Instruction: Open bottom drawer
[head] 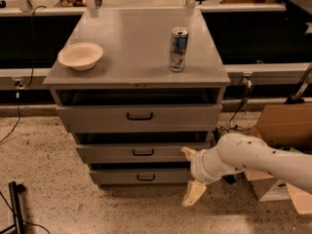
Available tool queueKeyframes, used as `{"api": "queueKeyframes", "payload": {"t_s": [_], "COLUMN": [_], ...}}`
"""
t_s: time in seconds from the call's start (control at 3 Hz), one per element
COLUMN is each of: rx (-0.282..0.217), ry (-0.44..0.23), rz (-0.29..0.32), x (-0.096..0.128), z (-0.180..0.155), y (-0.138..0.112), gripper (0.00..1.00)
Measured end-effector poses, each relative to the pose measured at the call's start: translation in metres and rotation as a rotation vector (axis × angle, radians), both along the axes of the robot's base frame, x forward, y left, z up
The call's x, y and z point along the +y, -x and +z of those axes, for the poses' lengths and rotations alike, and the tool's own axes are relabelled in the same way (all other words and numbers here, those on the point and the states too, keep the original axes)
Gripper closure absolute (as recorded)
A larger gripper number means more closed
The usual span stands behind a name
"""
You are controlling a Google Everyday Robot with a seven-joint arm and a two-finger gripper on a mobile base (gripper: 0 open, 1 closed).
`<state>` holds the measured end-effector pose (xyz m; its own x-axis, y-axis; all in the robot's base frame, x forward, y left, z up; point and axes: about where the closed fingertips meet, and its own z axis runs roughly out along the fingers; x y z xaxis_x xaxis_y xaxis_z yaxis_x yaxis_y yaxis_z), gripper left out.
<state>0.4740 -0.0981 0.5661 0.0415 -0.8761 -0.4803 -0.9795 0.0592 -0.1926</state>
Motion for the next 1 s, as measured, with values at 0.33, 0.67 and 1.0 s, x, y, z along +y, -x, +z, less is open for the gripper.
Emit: {"api": "queueKeyframes", "payload": {"t_s": [0.33,0.67,1.0], "rx": [-0.017,0.036,0.034], "ry": [-0.061,-0.092,-0.09], "rz": [-0.003,0.007,0.006], "x": [-0.006,0.003,0.003], "z": [-0.066,-0.1,-0.098], "y": [-0.013,0.0,0.0], "gripper": [0.0,0.0,0.0]}}
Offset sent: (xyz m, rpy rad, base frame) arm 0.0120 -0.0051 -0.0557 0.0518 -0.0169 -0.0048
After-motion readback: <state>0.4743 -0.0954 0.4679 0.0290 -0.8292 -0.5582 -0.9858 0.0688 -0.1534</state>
